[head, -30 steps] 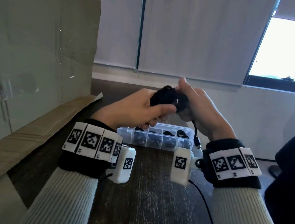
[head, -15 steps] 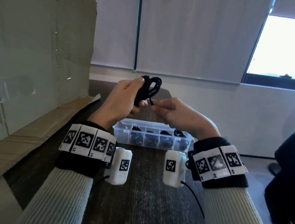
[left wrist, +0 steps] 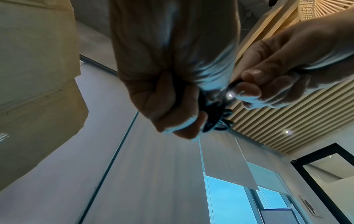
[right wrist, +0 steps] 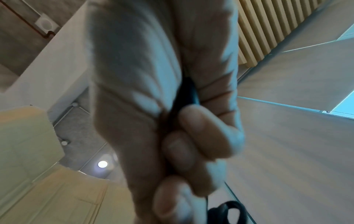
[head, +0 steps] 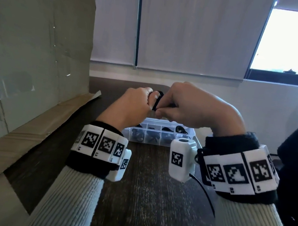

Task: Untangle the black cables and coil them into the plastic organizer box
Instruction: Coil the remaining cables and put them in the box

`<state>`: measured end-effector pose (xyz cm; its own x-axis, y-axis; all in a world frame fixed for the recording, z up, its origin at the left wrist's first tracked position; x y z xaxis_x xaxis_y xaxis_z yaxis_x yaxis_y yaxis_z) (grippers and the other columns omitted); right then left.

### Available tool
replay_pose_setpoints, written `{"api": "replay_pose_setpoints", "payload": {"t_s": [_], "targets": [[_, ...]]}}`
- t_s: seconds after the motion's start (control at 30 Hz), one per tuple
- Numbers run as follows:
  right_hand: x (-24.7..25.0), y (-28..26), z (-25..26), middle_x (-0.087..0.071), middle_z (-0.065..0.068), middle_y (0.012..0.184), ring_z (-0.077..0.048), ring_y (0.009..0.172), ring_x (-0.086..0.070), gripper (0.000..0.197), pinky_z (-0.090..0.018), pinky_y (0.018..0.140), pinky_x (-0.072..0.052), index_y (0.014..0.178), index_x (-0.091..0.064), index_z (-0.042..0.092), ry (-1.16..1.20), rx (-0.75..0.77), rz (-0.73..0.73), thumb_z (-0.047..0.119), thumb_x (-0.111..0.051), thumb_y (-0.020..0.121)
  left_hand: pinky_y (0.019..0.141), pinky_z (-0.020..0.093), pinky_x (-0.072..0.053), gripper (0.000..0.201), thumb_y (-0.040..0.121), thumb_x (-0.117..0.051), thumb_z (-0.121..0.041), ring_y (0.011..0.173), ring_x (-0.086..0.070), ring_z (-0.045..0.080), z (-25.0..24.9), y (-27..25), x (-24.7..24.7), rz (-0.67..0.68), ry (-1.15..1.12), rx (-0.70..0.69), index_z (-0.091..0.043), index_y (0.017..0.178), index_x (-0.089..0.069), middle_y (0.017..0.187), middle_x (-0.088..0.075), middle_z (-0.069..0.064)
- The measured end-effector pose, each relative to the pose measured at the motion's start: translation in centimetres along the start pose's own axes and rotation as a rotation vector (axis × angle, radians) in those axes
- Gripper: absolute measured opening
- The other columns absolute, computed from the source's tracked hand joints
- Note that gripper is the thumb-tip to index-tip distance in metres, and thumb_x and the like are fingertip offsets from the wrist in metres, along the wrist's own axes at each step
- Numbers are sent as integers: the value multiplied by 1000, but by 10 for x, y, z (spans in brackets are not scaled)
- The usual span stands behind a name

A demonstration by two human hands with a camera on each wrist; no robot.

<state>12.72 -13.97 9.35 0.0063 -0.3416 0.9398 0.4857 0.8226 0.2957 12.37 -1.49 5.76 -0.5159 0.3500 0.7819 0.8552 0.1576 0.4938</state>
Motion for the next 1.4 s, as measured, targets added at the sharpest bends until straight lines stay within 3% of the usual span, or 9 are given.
{"api": "replay_pose_setpoints", "payload": {"t_s": [0.17, 0.33, 0.43, 0.63, 0.77, 0.87, 1.03, 1.23, 1.4], "targets": [[18, -9, 2, -65, 8, 51, -4, 44, -48, 9, -9, 46, -34, 68, -78, 21, 135, 48, -149, 27, -81, 75, 54, 27, -48, 27, 99, -45, -38, 51, -55, 9, -9, -11, -10, 356, -243, -77, -32, 78, -59, 66, -67, 1], [33, -21, -27, -63, 5, 50, -4, 46, -46, 12, -15, 48, -36, 68, -76, 8, 603, 112, -405, 15, -85, 66, 42, 15, -37, 36, 97, -46, -35, 47, -47, 12, -34, -22, -16, 556, -600, -106, -7, 105, -66, 60, -58, 5], [23, -20, -46, -60, 8, 52, -5, 50, -45, 5, -15, 50, -38, 76, -74, 8, 800, 112, -429, 12, -75, 75, 37, 16, -26, 39, 95, -44, -36, 40, -34, 12, -47, -26, -15, 606, -758, -113, -1, 97, -61, 55, -51, 5], [9, -11, -66, -68, -6, 76, -23, 74, -58, 15, -35, 74, -48, 85, -78, 24, 1005, 151, -407, 20, -64, 82, 34, 16, -19, 37, 101, -28, -25, 39, -29, 9, -36, -18, -3, 429, -1036, -112, 1, 93, -54, 52, -49, 1], [0, 1, -54, -70, 9, 66, -2, 58, -59, 11, -12, 57, -46, 87, -72, 13, 1031, 185, -477, 8, -62, 85, 32, 10, -19, 34, 102, -26, -20, 38, -38, -1, -33, -14, 4, 305, -1347, -18, -1, 99, -54, 60, -58, -4], [0, 8, -49, -68, 14, 61, 3, 56, -59, 24, -10, 59, -46, 82, -65, 14, 886, 191, -556, -8, -57, 90, 32, 12, -15, 40, 102, -25, -25, 32, -27, -1, -29, -10, 7, 253, -1423, 98, 0, 98, -56, 52, -46, -4], [3, 17, -40, -64, 16, 62, -3, 60, -60, 23, -25, 64, -52, 80, -68, 27, 612, 171, -717, 6, -62, 86, 27, 10, -13, 45, 101, -28, -30, 25, -21, -1, -20, -5, 17, 204, -1446, 299, -3, 85, -60, 42, -37, -9], [-13, 33, -30, -67, 2, 63, -19, 59, -64, 7, -46, 67, -57, 81, -66, 19, 579, 119, -758, 15, -64, 86, 26, 10, -13, 35, 98, -27, -19, 24, -19, 0, 1, -3, 22, 14, -1505, 407, -15, 71, -50, 40, -34, -8], [-23, 42, -27, -67, -2, 63, -11, 56, -63, 17, -28, 62, -54, 82, -56, 16, 789, 63, -757, 3, -66, 87, 26, 10, -13, 35, 99, -25, -18, 23, -21, 2, -2, -1, 26, 5, -1700, 371, -16, 70, -45, 39, -34, -8]]}}
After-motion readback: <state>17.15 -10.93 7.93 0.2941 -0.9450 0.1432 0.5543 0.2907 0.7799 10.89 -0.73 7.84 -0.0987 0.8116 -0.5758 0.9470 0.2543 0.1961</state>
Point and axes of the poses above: each hand's wrist, its own y-axis towards the middle knuckle, its own x-axis out of the back of the hand, z = x × y, the point moved 5 cm from there along y, towards the middle knuckle
